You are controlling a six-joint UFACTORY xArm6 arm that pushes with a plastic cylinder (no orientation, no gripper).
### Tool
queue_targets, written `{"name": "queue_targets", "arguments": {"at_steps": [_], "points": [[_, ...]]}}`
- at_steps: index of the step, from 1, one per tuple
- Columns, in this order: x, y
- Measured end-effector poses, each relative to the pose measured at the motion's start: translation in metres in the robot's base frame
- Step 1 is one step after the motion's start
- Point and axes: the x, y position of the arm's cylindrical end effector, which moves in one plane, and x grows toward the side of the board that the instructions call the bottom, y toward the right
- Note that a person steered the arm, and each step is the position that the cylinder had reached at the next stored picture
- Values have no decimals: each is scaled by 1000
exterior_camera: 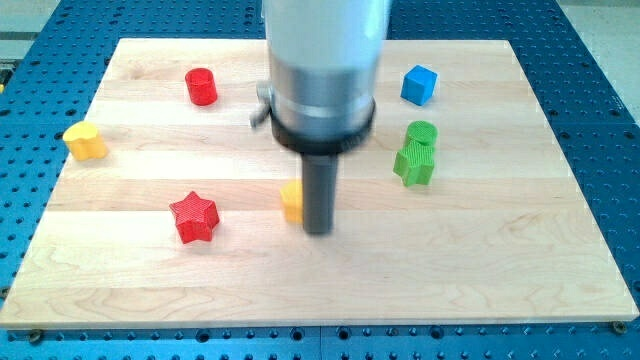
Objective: Move the hexagon towards the green star
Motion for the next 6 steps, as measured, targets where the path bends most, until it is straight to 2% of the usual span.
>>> {"name": "queue_targets", "arguments": {"at_steps": [1,2,3,4,5,6], "points": [[-5,8],[15,-43],[-19,-73],[-45,34],[-48,9],[16,59]]}}
